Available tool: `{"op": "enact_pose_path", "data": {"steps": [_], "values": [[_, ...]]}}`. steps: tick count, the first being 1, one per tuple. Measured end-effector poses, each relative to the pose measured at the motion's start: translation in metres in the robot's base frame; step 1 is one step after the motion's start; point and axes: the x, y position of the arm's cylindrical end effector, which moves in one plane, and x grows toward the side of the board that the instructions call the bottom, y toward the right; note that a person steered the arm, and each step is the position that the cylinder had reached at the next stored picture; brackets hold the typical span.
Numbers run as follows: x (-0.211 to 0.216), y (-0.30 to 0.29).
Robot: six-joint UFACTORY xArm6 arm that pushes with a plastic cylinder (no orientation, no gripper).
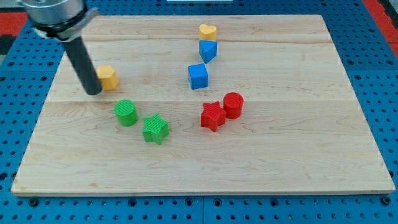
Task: Move the yellow hexagon towards top center side of board
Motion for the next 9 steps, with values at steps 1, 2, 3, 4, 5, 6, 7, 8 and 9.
{"op": "enact_pose_path", "data": {"steps": [1, 2, 3, 4, 5, 6, 7, 8, 9], "values": [[-0.045, 0.036], [-0.105, 0.049], [-0.123, -0.011], [-0.141, 0.012], [-0.158, 0.071], [-0.179, 0.098], [-0.200, 0.059], [-0.200, 0.084], [-0.190, 0.133]]}}
